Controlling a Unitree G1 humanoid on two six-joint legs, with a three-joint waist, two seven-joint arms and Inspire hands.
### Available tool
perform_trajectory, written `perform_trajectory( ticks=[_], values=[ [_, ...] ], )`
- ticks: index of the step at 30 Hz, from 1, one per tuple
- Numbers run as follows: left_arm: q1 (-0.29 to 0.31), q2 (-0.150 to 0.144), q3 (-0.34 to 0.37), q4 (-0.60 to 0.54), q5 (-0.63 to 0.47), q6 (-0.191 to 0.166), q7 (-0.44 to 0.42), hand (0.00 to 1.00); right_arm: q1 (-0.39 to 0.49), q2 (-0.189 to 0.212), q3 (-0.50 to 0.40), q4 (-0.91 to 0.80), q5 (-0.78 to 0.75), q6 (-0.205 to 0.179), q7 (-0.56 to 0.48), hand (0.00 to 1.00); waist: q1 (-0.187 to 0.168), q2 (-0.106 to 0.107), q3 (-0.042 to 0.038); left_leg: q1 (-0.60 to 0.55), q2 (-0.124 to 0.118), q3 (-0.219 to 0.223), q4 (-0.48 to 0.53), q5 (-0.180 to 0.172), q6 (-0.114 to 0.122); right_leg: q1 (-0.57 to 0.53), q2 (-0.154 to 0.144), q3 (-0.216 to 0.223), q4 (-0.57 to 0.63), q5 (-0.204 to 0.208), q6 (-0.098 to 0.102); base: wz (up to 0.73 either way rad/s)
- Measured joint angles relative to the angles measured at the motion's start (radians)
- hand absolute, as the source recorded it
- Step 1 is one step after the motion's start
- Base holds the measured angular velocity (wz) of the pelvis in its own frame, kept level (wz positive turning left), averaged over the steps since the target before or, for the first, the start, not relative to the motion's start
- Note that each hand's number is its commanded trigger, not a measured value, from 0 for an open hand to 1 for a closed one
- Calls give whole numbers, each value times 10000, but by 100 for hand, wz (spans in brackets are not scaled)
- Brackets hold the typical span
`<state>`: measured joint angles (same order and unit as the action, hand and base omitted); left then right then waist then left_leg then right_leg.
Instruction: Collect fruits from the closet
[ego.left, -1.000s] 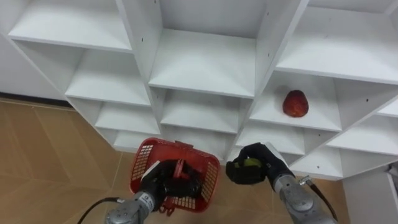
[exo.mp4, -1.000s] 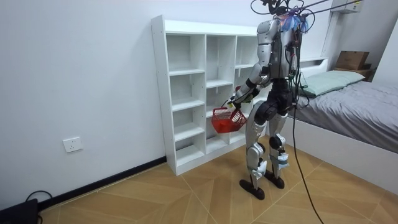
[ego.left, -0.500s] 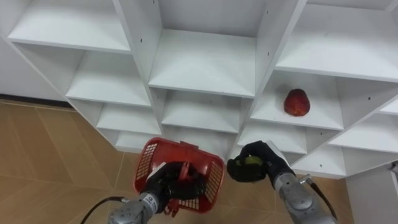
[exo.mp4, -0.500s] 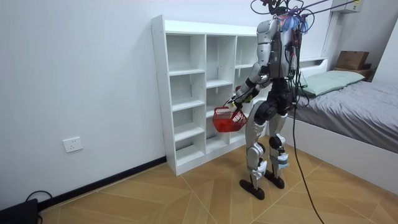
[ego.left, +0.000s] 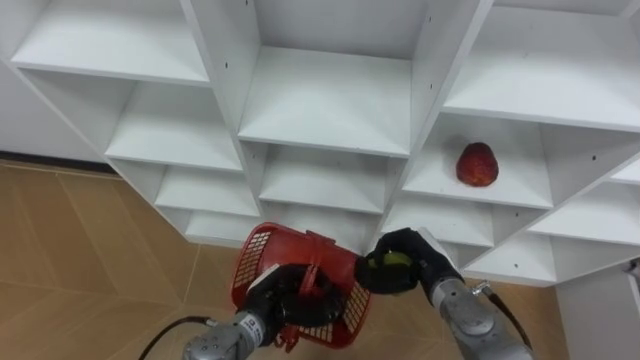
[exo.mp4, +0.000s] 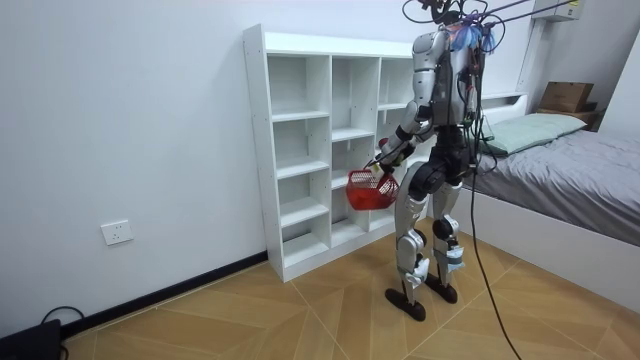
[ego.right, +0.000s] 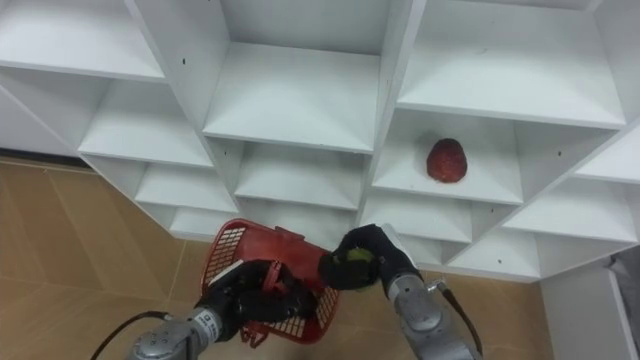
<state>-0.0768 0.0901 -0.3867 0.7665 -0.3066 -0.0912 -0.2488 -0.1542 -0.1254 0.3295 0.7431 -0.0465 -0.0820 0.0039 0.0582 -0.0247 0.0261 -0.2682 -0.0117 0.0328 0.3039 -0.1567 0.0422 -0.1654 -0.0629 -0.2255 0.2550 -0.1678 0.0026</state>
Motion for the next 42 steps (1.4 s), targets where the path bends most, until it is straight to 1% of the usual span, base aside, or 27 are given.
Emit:
perform_trajectory(
  ticks=[3,4,6,8,11,13,19,23,28,29,30,31,32,33,34,35,36,42],
  values=[
    [-1,-58,-12,8,0,24,-1,100,-67,98,35,-1,-19,6,126,100,-24,40,35,-12,-2,0,7,0,0,-4,-3,0,2,0,0,0],
    [-1,-63,-14,8,-1,40,-1,100,-68,102,42,-2,-19,21,173,100,-17,43,36,-12,-2,-1,7,0,0,-5,-3,-2,4,0,0,0],
    [-2,-24,-99,14,-68,117,0,100,-122,126,121,-4,-20,193,282,100,-17,47,38,-15,-2,-3,10,0,0,-9,-3,-5,12,-3,5,0],
    [0,-38,-116,15,-125,210,0,100,-130,147,167,-6,-15,195,322,100,-16,48,40,-22,-3,-3,18,0,0,-12,-3,-4,20,-4,7,0],
    [-2,-77,-123,12,-200,235,-1,100,-140,204,222,-5,2,197,341,100,-17,49,39,-24,-7,-20,21,0,0,-11,-5,-2,25,-5,8,0],
    [-2,-87,-127,12,-505,281,-4,100,-150,221,222,-5,28,197,359,100,-17,49,39,-24,-7,-25,24,0,0,-10,-5,2,28,-5,8,0],
    [-17,-80,-121,12,-930,413,-9,100,-177,204,214,116,24,212,388,100,-31,48,40,14,-8,-25,28,0,0,31,-2,12,28,-7,11,0],
    [-23,-78,-124,12,-952,453,-9,100,-205,207,213,243,33,303,405,100,-23,45,41,17,-8,-25,37,0,0,38,-2,11,27,-9,12,0],
    [-41,-75,-110,11,-951,453,-67,100,-219,208,195,245,36,304,403,100,-28,44,42,16,-7,-22,39,0,0,36,-3,8,25,-10,13,0],
    [-50,-73,-109,11,-951,453,-82,100,-226,207,193,245,36,304,401,98,-27,44,42,17,-7,-22,38,0,1,36,-3,8,23,-11,14,0],
    [-55,-71,-108,11,-951,453,-86,100,-232,208,193,245,37,304,401,87,-28,43,42,17,-7,-22,38,0,0,36,-3,9,22,-12,15,0],
    [-70,-70,-108,11,-951,453,-91,100,-243,207,196,246,38,304,399,73,-23,43,43,16,-7,-22,38,0,0,36,-3,11,21,-13,15,0],
    [-82,-70,-108,11,-951,453,-91,100,-253,207,196,245,53,304,401,54,-18,42,43,18,-7,-22,38,0,0,35,-3,14,21,-14,16,0],
    [-88,-65,-110,11,-951,453,-91,100,-270,204,203,248,64,304,404,28,-10,42,43,18,-7,-22,38,0,0,35,-3,16,21,-15,17,0],
    [-88,-63,-110,11,-952,453,-91,100,-281,204,207,256,67,304,406,19,-11,40,44,19,-8,-22,38,0,0,35,-2,17,21,-15,17,0],
    [-89,-59,-113,11,-956,455,-90,100,-323,204,217,319,89,304,410,4,-20,39,45,22,-7,-22,38,0,0,39,-2,19,18,-15,17,0],
    [-89,-59,-119,11,-961,470,-88,100,-329,206,217,372,188,304,409,0,-21,38,46,30,-8,-24,39,0,0,50,-1,19,12,-15,17,0],
    [-89,-52,-126,11,-960,540,-90,100,-320,210,215,548,516,308,427,0,-43,38,46,22,-7,-25,46,0,0,67,11,21,-32,-14,15,0]
  ],
)
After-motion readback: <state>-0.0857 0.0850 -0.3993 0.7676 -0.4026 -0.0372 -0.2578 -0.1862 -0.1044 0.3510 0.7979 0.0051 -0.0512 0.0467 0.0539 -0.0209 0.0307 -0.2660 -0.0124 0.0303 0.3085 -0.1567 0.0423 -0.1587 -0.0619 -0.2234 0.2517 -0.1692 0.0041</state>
